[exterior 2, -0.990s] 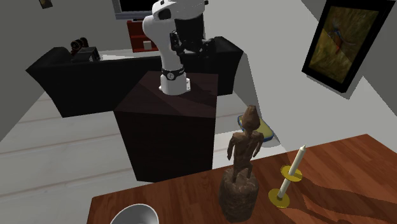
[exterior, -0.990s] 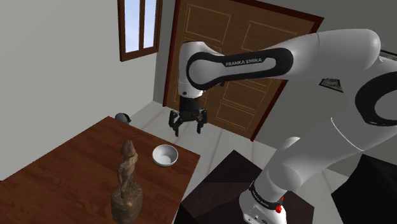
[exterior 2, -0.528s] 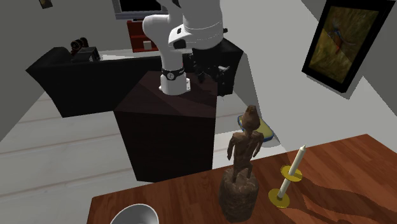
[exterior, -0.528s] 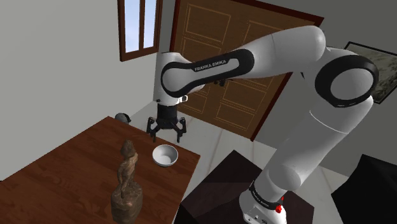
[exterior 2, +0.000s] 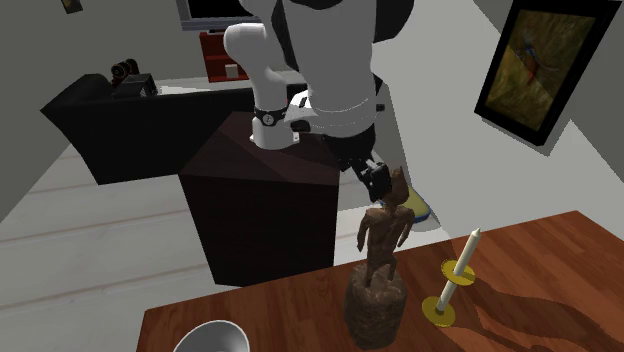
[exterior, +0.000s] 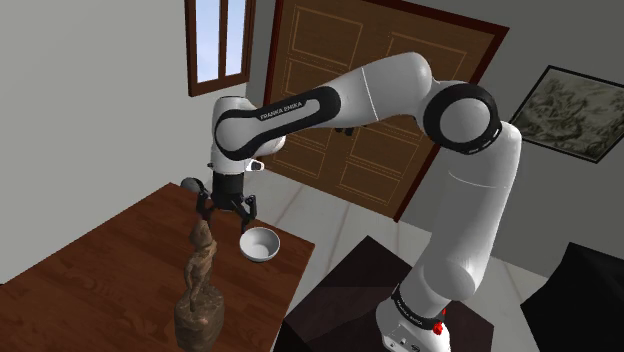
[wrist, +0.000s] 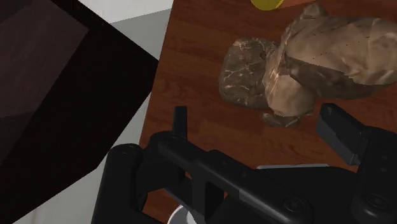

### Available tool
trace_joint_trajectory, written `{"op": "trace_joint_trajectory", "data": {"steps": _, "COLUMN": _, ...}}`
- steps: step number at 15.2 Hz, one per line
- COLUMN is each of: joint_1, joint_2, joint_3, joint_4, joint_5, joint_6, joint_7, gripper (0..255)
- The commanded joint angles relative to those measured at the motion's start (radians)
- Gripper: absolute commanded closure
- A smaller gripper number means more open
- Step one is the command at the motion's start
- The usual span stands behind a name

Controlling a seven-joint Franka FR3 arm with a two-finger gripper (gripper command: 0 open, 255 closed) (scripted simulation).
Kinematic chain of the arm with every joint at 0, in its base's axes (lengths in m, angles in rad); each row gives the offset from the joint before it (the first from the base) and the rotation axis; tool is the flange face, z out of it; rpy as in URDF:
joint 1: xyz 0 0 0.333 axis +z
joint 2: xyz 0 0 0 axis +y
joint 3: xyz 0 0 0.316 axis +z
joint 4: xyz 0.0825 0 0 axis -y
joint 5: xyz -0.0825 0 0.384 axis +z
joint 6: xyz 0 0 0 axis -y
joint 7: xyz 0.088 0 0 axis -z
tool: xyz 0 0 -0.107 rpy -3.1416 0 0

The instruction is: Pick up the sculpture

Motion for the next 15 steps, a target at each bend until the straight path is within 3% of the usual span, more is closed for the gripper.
{"op": "trace_joint_trajectory", "data": {"steps": 1, "joint_1": 0.019, "joint_2": 0.086, "joint_3": -0.008, "joint_4": 0.065, "joint_5": -0.005, "joint_6": 0.024, "joint_7": 0.064, "gripper": 0}}
{"op": "trace_joint_trajectory", "data": {"steps": 3, "joint_1": 0.034, "joint_2": 0.155, "joint_3": -0.02, "joint_4": 0.129, "joint_5": -0.007, "joint_6": 0.032, "joint_7": 0.111, "gripper": 0}}
{"op": "trace_joint_trajectory", "data": {"steps": 12, "joint_1": 0.044, "joint_2": 0.216, "joint_3": -0.029, "joint_4": 0.11, "joint_5": -0.018, "joint_6": 0.109, "joint_7": 0.096, "gripper": 0}}
{"op": "trace_joint_trajectory", "data": {"steps": 13, "joint_1": 0.042, "joint_2": 0.213, "joint_3": -0.029, "joint_4": 0.106, "joint_5": -0.017, "joint_6": 0.11, "joint_7": 0.094, "gripper": 255}}
{"op": "trace_joint_trajectory", "data": {"steps": 15, "joint_1": 0.042, "joint_2": 0.213, "joint_3": -0.029, "joint_4": 0.105, "joint_5": -0.017, "joint_6": 0.11, "joint_7": 0.093, "gripper": 255}}
